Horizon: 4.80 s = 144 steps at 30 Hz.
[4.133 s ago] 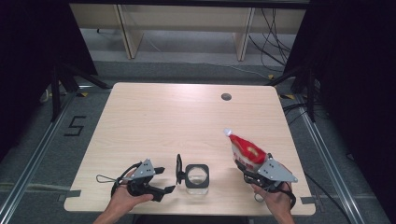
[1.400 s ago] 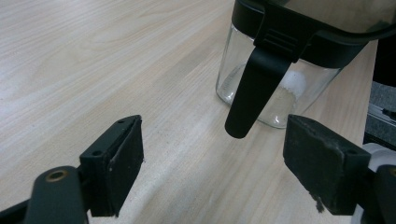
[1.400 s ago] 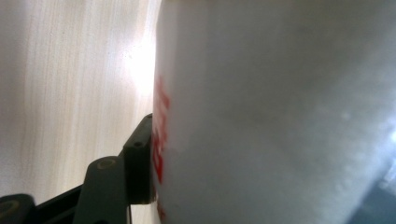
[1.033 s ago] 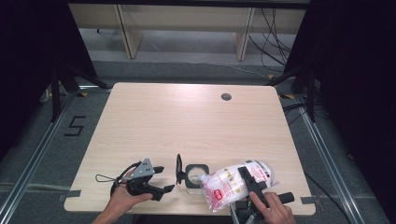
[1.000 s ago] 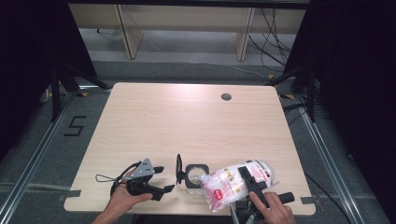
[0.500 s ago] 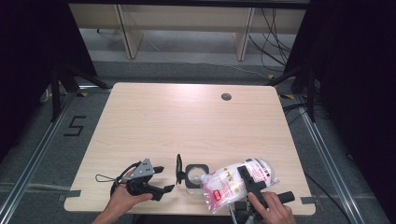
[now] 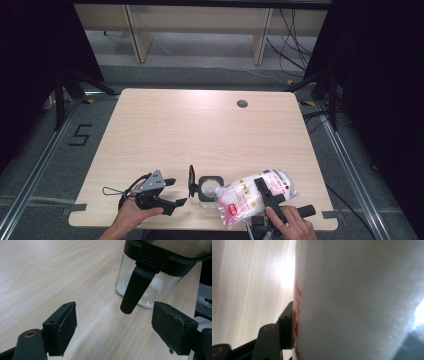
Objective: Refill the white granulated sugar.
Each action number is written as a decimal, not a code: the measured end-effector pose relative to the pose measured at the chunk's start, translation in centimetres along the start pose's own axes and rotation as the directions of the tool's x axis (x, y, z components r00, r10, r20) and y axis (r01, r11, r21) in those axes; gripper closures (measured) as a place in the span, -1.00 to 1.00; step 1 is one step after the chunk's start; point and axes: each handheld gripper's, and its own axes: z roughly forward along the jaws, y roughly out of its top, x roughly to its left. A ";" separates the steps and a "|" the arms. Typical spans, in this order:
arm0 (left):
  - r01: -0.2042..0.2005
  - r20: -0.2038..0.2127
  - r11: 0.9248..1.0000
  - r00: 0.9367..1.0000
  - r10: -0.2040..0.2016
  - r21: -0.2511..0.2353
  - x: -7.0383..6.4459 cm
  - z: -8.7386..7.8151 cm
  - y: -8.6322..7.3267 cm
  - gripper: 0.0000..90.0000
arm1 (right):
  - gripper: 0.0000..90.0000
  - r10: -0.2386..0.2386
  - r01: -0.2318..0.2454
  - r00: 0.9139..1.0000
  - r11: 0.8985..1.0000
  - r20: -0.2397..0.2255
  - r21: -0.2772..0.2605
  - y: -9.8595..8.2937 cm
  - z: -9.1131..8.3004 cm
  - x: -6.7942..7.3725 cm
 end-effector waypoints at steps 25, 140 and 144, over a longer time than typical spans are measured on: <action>0.010 -0.006 1.000 1.000 -0.010 0.001 -0.1 0.0 0.0 -0.55 | -0.09 -0.039 0.039 0.999 0.999 0.012 -0.002 0.0 0.0 0.0; 0.008 0.002 1.000 1.000 -0.008 0.001 0.0 -0.2 -0.1 -0.55 | -0.07 -0.087 0.089 0.994 0.995 0.059 -0.034 0.1 -0.4 -0.3; 0.008 -0.005 1.000 1.000 -0.008 0.001 0.0 -0.2 -0.1 -0.55 | -0.07 -0.098 0.101 0.993 0.994 0.072 -0.039 0.1 -0.4 -0.5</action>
